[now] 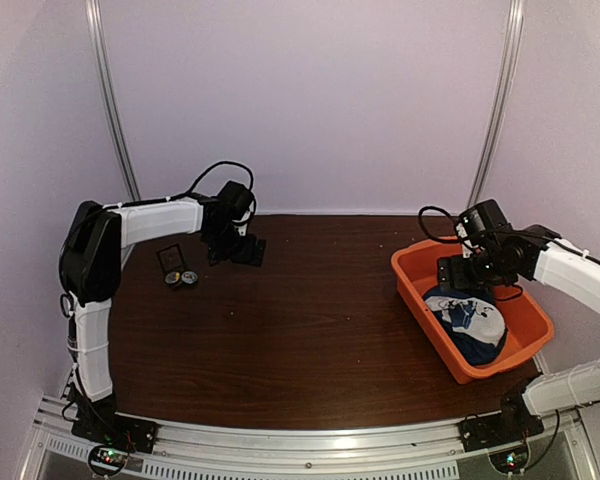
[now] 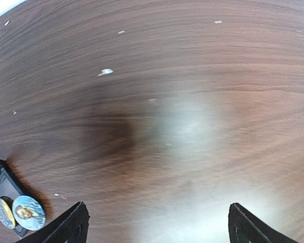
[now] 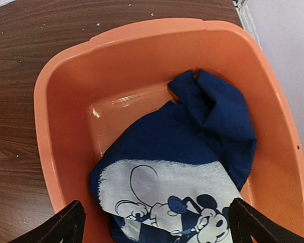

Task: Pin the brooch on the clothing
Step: Move the bin to the corner of the board.

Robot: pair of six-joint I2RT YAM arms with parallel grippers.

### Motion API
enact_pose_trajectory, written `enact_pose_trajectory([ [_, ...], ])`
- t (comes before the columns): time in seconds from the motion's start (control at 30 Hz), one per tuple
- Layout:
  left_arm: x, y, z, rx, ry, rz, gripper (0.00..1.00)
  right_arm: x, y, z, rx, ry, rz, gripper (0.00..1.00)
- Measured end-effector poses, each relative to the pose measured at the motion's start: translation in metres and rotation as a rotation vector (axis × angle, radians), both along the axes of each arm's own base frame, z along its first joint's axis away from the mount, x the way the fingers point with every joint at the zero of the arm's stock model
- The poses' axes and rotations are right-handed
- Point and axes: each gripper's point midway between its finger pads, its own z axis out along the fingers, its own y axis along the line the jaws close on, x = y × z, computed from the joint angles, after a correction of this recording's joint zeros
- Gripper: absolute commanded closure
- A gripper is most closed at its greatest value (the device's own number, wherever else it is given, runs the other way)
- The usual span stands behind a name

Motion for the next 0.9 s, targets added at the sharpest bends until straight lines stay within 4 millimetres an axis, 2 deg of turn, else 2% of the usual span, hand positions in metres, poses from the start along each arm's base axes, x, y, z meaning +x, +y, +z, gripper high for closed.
enact_pose_trajectory([
  [0.07,-0.005,-0.015,0.010,-0.033,-0.008,-0.034,0.02,0.000,0.011,-0.008,0.025,0.030,0.030,0.00],
  [0.13,-0.009,-0.025,0.015,-0.058,-0.010,-0.059,0.02,-0.002,0.032,-0.010,0.049,0.044,0.088,0.00],
  [0.23,-0.014,-0.034,0.020,-0.084,-0.007,-0.081,0.02,0.002,0.072,0.002,0.091,0.024,0.189,0.00],
  [0.37,-0.014,-0.035,0.023,-0.093,-0.007,-0.084,0.03,0.017,0.130,0.015,0.139,-0.001,0.304,0.00],
  [0.47,-0.014,-0.034,0.024,-0.094,-0.010,-0.080,0.02,0.028,0.163,0.004,0.149,0.019,0.355,0.00],
  [0.53,-0.014,-0.034,0.026,-0.095,-0.013,-0.075,0.02,0.032,0.176,-0.011,0.143,0.047,0.368,0.00],
  [0.6,-0.013,-0.033,0.027,-0.093,-0.018,-0.072,0.02,0.034,0.183,-0.031,0.127,0.087,0.368,0.00],
  [0.7,-0.012,-0.032,0.028,-0.091,-0.021,-0.067,0.02,0.036,0.182,-0.051,0.102,0.130,0.349,0.00],
  [0.9,-0.011,-0.029,0.027,-0.092,-0.020,-0.056,0.02,0.036,0.168,-0.061,0.036,0.135,0.307,0.00],
])
